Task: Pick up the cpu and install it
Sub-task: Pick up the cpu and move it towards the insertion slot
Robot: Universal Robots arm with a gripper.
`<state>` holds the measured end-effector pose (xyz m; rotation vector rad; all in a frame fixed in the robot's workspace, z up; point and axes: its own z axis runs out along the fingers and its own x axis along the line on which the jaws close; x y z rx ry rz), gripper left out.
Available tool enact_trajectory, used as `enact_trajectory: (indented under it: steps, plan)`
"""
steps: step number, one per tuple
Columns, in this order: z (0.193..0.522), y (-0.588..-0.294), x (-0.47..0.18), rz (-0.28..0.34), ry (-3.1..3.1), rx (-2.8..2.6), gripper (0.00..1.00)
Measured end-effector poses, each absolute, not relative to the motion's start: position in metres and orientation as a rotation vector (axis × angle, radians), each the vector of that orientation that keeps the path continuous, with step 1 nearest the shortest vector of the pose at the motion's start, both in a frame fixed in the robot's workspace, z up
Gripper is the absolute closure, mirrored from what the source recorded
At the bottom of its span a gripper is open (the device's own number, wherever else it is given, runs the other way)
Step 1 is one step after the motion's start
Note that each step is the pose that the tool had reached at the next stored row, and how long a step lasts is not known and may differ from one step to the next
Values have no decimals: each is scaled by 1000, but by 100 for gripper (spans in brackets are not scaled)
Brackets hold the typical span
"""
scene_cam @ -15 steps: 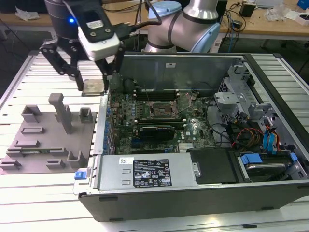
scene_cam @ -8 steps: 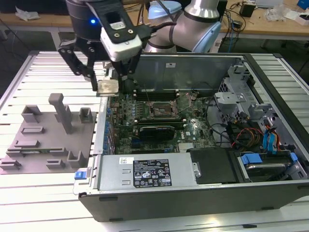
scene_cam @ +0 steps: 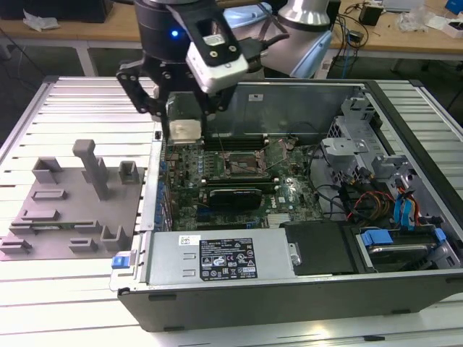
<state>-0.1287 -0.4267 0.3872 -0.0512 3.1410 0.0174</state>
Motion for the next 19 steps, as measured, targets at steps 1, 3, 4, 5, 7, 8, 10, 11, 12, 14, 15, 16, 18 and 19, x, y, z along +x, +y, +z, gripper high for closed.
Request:
enact_trajectory:
  steps: [1,3,4,5,7,8,10,11,12,14,15,16,18,19]
  plan:
    - [387,-427,-125,17,3141,-51,45]
    - [387,-427,-115,17,3141,-51,45]
    - [387,-427,-112,17,3141,-51,45]
    - [387,-427,-107,17,3141,-51,45]
    - [387,-427,-98,18,3141,-51,45]
    - [387,-427,-94,17,3141,-51,45]
    - [387,-427,-88,18,3141,-51,45]
    - [387,-427,-85,18,3141,-51,45]
    - [387,-427,-83,18,3141,-52,45]
    - [385,-426,-78,17,3141,-52,45]
    - [384,-425,-77,17,3141,-52,45]
    - [382,-425,-75,18,3141,-52,45]
    - [379,-425,-72,17,3141,-52,45]
    - [379,-425,-72,17,3141,-51,45]
